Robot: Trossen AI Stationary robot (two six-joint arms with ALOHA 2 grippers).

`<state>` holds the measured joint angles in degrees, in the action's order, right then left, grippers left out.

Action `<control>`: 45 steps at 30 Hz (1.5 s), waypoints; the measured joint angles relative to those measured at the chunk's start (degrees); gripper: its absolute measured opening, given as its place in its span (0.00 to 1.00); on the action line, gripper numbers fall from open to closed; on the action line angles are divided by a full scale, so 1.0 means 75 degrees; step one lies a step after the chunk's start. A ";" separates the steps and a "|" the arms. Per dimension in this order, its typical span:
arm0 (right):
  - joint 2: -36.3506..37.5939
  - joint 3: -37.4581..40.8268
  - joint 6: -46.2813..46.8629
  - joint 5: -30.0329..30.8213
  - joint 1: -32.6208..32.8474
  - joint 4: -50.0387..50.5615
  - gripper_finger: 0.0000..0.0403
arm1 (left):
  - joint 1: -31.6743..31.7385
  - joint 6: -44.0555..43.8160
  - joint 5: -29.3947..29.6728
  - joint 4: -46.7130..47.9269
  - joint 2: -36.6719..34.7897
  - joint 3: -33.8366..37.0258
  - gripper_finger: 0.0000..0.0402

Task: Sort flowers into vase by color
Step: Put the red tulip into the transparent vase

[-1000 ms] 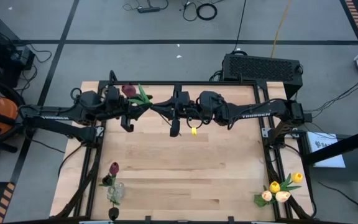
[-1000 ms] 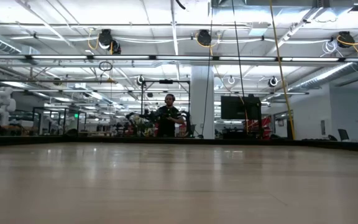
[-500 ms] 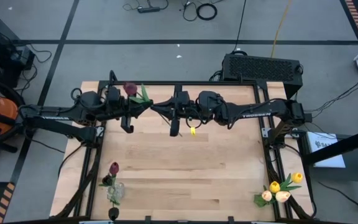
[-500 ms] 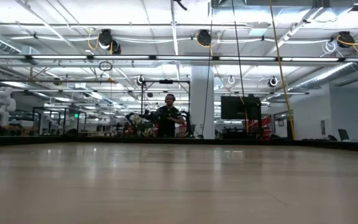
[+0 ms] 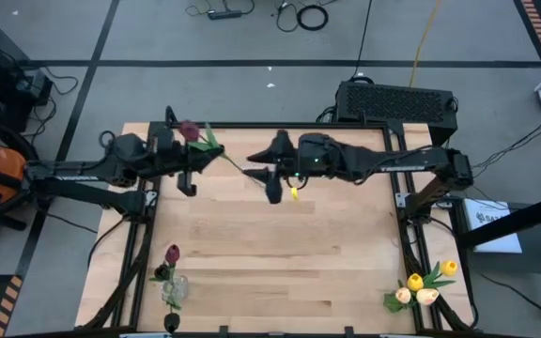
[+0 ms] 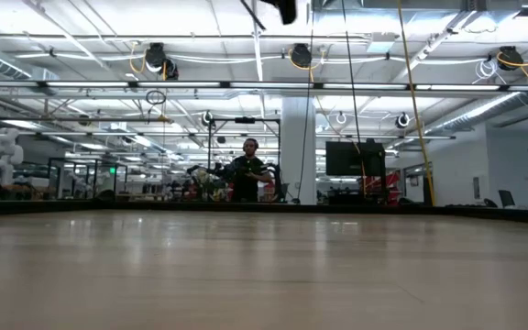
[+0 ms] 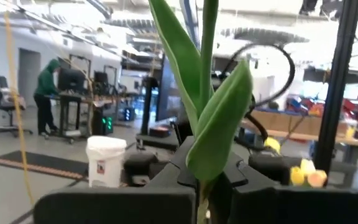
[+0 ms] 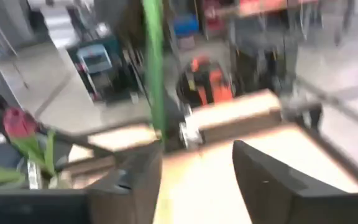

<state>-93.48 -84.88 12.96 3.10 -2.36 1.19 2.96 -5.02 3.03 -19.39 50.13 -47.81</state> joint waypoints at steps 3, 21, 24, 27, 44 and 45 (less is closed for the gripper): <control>0.0380 0.0000 0.0665 0.0002 -0.0079 0.1513 0.51 | 0.0222 -0.0003 -0.0002 0.0587 -0.0414 -0.0030 0.02; 0.0625 0.2030 0.5541 0.2165 0.1564 0.3703 0.54 | -0.0052 -0.0259 -0.0183 0.6709 -0.1725 -0.2628 0.03; 0.0608 0.2772 0.5975 0.2163 0.1734 0.2749 0.52 | -0.0427 -0.0531 -0.0019 0.6832 -0.1916 -0.2904 0.03; 0.0619 0.3451 0.6430 0.2148 0.1833 0.1785 0.50 | -0.0757 -0.0783 0.0221 0.6939 -0.1911 -0.3422 0.02; 0.0619 0.4208 0.6962 0.1759 0.2674 0.0465 0.49 | -0.3474 -0.1163 0.1640 0.7705 0.1296 -0.6926 0.02; 0.0619 0.4208 0.6938 0.1760 0.2704 0.0469 0.49 | -0.3785 -0.1266 0.2016 0.7811 0.1466 -0.7144 0.02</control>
<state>-88.84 -53.32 64.99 16.31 17.91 4.71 -25.43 -14.51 18.15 39.19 61.12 -101.39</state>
